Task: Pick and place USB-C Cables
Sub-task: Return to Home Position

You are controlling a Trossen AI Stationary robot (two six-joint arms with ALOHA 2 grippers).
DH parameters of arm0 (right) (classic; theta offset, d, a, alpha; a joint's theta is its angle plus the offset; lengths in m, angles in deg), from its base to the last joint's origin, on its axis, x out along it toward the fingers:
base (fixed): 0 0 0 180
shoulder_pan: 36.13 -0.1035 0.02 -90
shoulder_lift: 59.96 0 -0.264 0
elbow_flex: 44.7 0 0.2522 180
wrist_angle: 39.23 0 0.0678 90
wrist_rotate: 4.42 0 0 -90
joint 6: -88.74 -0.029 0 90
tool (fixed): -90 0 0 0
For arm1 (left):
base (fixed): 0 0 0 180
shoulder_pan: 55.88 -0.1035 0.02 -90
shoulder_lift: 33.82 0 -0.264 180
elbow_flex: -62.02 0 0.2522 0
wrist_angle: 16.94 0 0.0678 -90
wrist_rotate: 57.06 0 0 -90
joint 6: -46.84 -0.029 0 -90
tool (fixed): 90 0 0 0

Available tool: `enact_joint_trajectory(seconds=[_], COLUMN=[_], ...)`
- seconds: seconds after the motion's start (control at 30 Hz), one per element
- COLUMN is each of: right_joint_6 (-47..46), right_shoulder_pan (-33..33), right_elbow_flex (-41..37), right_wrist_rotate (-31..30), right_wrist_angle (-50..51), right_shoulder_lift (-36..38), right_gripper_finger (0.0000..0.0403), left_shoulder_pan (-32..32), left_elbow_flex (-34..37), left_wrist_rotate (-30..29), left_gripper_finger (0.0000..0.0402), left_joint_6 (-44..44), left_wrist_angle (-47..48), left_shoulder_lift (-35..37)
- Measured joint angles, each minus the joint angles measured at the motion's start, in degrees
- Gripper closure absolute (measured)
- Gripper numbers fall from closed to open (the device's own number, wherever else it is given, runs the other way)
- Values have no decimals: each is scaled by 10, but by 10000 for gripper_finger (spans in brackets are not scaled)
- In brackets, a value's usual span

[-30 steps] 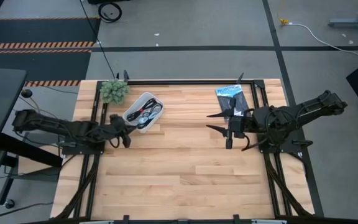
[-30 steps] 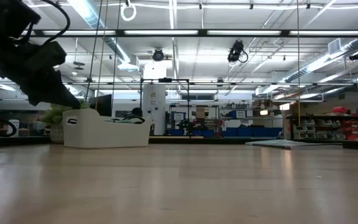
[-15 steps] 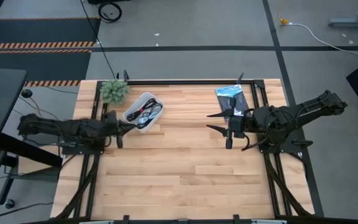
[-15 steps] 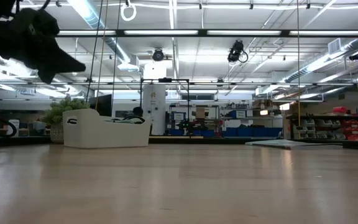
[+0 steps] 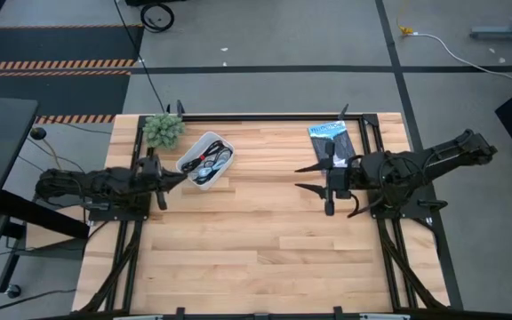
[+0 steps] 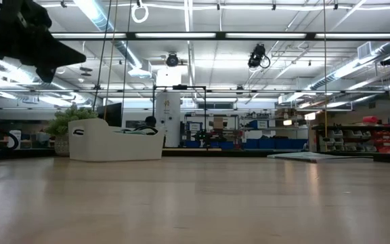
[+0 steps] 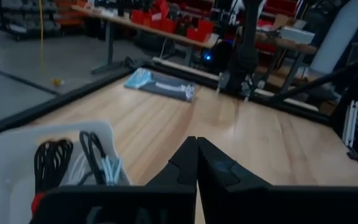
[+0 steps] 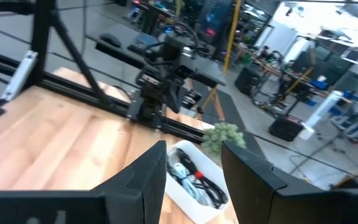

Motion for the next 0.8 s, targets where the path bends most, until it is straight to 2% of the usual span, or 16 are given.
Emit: enact_joint_trajectory(seconds=[0.17, 0.33, 0.47, 0.57, 0.67, 0.8], right_joint_6=[-5, 18, 17, 2, -13, -32], right_shoulder_pan=[27, 78, 122, 149, 170, 187], right_elbow_flex=[-6, -60, -94, -109, -129, -149], right_wrist_rotate=[77, 172, 187, 206, 272, 349], right_wrist_angle=[13, -48, -85, -88, -96, -102], right_shoulder_lift=[0, 1, 11, 29, 51, 77], right_gripper_finger=[243, 244, 244, 244, 244, 244], left_shoulder_pan=[1, 1, 1, 2, 6, 14], left_elbow_flex=[0, 0, 1, 30, 60, 63], left_wrist_rotate=[19, 26, 26, 26, 40, 76], left_gripper_finger=[397, 397, 397, 397, 397, 397], left_joint_6=[21, 21, 22, 22, 22, 3], left_wrist_angle=[21, 21, 22, -5, -37, -77], left_shoulder_lift=[0, 0, 0, 0, -1, -4])
